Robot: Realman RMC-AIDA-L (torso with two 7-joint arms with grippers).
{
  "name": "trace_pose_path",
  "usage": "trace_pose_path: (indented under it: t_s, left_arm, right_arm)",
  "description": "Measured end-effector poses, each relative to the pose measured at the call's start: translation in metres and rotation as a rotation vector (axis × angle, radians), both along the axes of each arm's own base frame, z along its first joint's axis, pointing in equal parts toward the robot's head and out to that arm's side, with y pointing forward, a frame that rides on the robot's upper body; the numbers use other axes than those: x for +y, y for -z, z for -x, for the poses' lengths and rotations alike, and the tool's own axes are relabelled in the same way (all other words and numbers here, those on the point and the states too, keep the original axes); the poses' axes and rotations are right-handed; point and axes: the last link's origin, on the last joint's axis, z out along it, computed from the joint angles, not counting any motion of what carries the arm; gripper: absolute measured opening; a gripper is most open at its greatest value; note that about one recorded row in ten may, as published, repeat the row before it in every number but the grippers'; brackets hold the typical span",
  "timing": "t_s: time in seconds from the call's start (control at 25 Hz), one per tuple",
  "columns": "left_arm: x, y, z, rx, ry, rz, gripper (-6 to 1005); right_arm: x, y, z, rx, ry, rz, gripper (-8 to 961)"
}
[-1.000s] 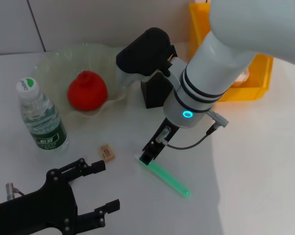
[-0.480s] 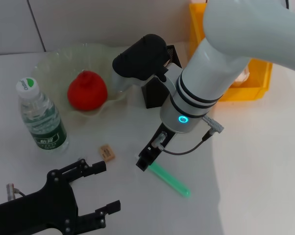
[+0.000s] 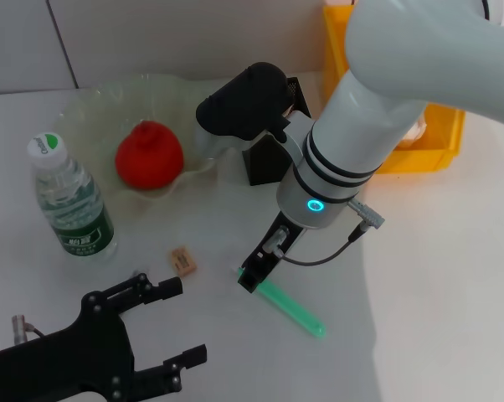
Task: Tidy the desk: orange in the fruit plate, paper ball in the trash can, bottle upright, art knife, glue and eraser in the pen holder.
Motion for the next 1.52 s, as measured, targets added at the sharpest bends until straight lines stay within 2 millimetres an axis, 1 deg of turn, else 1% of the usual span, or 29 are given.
trace_pose_path:
  t_s: [0.72,1.52]
  left_arm:
    - [-0.0007,0.0008,-0.0009,-0.002,0.005,0.002,773]
    - [0.0028,0.0016,-0.0037,-0.001,0.016,0.003,773]
  right_arm:
    - [0.0052,0.0022,0.0013,-0.033,-0.012,-0.001,485]
    - [0.0037,0.0053,0.0001,-0.047,-0.023,0.007,483]
